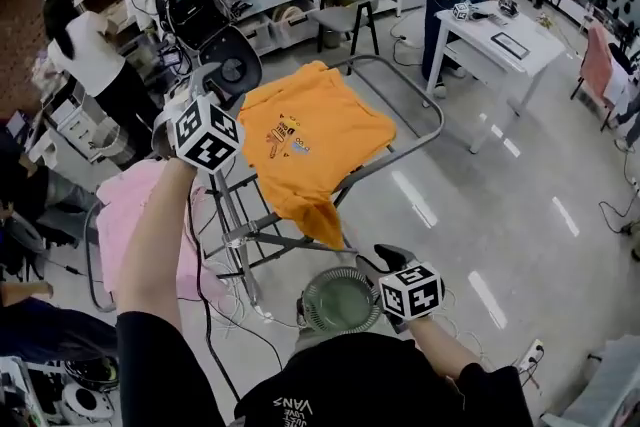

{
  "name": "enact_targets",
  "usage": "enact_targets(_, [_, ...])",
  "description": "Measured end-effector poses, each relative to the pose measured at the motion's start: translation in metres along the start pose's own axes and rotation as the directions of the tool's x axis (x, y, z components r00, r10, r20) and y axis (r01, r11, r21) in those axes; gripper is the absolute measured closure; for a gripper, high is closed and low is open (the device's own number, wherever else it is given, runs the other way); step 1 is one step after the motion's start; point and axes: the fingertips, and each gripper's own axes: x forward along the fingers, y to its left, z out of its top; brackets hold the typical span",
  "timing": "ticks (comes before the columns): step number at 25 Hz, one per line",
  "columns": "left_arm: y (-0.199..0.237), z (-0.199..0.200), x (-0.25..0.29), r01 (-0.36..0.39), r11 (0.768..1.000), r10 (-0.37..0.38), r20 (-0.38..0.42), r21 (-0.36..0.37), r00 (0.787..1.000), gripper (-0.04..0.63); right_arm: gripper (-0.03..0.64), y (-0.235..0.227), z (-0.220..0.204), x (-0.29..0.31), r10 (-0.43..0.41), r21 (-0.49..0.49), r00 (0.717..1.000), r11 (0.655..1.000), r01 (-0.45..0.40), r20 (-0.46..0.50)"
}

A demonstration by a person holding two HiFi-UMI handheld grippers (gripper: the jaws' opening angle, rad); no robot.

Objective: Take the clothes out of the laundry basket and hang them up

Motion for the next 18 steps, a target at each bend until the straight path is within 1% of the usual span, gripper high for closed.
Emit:
enact_targets(3, [-0.011,0.025,-0.029,-0.020,1.000,0.019,0.016,0.015,1.000,0.357,0.434,-0.003,-0.003,-0.015,0.034,-0.020,0.999,0.999,-0.034,0.005])
enact_targets(5, [-0.021,0.031,-0.047,-0.023,1.000,0.023,0.017,-0.002,1.000,0.357,0.434,-0.003,-0.005,-0.023,0.058,-0.039,0.998,0.998,-0.058,0.002])
enact_targets(7, [-0.036,0.031,-0.065,-0.028,0.998,0.029,0.023,-0.057,0.999,0.357,0.434,-0.004,-0.007,-0.030,0.084,-0.061,0.996,0.995,-0.084,0.001])
enact_targets(9, [-0.053,0.028,-0.080,-0.023,0.987,0.030,0.041,-0.159,0.999,0.359,0.434,-0.005,-0.009,-0.034,0.105,-0.073,0.995,0.992,-0.104,0.004])
enact_targets(11, [-0.074,0.019,-0.096,-0.002,0.958,0.020,0.058,-0.285,0.998,0.357,0.434,-0.003,-0.013,-0.038,0.123,-0.080,0.992,0.989,-0.123,0.002])
enact_targets(13, [-0.098,0.006,-0.115,0.014,0.919,0.013,0.065,-0.394,0.998,0.357,0.434,0.002,-0.018,-0.040,0.148,-0.092,0.989,0.985,-0.148,-0.008])
enact_targets(15, [-0.122,-0.006,-0.135,0.008,0.881,0.025,0.063,-0.474,0.998,0.359,0.434,0.008,-0.020,-0.040,0.177,-0.109,0.984,0.978,-0.178,-0.019])
enact_targets(18, [-0.153,-0.020,-0.166,-0.021,0.830,0.060,0.052,-0.557,0.997,0.359,0.434,0.019,-0.018,-0.037,0.209,-0.131,0.978,0.969,-0.210,-0.022])
